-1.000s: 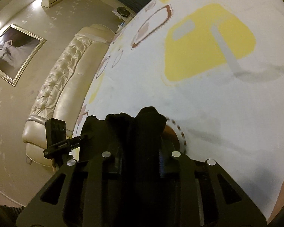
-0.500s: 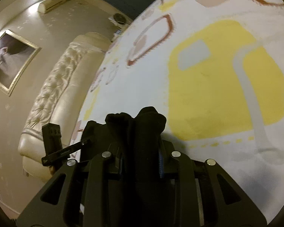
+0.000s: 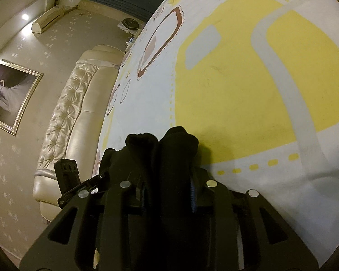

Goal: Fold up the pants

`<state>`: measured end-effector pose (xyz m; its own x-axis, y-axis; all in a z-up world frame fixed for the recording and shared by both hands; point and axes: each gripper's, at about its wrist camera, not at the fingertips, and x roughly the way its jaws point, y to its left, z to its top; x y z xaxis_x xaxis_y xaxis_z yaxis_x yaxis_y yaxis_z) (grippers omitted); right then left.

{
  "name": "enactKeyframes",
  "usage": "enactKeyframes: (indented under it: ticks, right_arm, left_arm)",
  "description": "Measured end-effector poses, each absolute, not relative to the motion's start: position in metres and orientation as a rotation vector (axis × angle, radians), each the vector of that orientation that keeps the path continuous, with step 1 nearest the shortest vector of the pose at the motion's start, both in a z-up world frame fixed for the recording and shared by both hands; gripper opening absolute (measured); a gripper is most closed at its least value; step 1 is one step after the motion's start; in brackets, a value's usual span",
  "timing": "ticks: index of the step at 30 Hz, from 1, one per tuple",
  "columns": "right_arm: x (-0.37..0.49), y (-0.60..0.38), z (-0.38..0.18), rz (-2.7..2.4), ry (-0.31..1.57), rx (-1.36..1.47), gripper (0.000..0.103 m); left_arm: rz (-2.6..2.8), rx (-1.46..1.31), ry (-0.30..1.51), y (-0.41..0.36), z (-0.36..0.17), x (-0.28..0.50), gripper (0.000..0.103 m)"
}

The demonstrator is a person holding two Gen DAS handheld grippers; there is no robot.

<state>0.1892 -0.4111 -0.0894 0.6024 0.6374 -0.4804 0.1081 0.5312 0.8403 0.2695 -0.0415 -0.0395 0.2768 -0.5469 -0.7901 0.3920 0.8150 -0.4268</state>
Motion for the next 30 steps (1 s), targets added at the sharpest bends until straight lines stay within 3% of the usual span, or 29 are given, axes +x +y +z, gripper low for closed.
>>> enactKeyframes:
  ticks: [7,10,14,20,30]
  right_arm:
    - [0.188,-0.409,-0.088,0.374,0.892,0.986,0.028]
    - [0.187,-0.409,-0.088,0.375,0.89,0.991,0.03]
    - [0.184,-0.409,-0.086,0.38,0.881,1.014,0.039]
    - [0.164,-0.413,-0.073,0.361,0.838,1.063,0.062]
    - [0.096,-0.416,-0.061,0.321,0.882,1.069,0.072]
  left_arm:
    - [-0.643,-0.176,1.126,-0.039,-0.041,0.271,0.03]
    - [-0.646,-0.171,1.123,-0.039,-0.041,0.271,0.036]
    - [-0.647,-0.198,1.118,-0.034,-0.041,0.269,0.075]
    - [-0.678,-0.245,1.142,-0.018,-0.04,0.251,0.082]
    - [-0.711,-0.376,1.206,0.026,-0.041,0.181,0.086]
